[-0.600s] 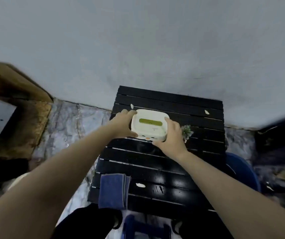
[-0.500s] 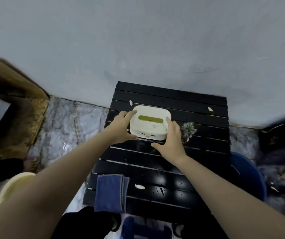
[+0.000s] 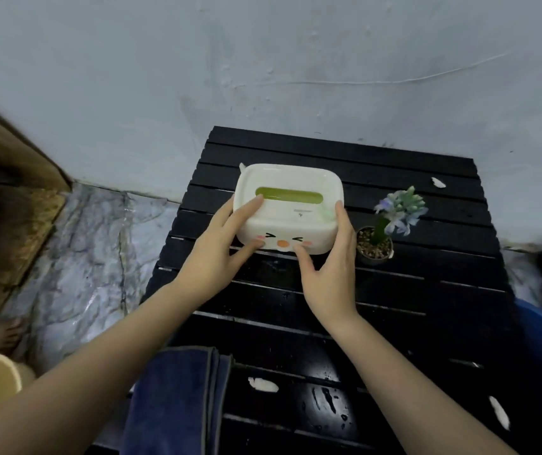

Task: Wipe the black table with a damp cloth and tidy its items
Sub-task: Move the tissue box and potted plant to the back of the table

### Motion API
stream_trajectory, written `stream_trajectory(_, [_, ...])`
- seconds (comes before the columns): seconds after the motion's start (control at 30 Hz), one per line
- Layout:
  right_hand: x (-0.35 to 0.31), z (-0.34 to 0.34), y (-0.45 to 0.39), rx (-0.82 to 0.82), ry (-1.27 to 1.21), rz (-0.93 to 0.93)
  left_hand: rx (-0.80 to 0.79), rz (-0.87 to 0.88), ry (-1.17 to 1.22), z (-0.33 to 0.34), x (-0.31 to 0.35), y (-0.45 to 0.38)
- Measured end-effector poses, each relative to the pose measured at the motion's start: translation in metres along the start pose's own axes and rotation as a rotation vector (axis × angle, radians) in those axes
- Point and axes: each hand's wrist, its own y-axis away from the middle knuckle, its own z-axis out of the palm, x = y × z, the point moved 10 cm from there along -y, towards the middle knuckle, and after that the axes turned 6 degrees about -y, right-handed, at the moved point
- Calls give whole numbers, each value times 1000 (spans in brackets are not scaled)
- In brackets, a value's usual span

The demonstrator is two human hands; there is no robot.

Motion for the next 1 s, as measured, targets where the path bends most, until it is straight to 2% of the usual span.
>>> stream_trajectory(0.27, [-3, 2, 0, 58, -64, -70, 100, 77, 73, -1, -6, -2])
stream_trajectory(0.47, [-28, -5, -50, 137, -101, -109, 183, 159, 91, -20, 11, -57])
stream_trajectory(0.73, [-2, 4, -108, 206, -81, -18, 175, 117, 110, 6, -17, -116])
stream_trajectory(1.0, [29, 9, -122, 200, -35, 28, 142, 36, 120, 32, -40, -133])
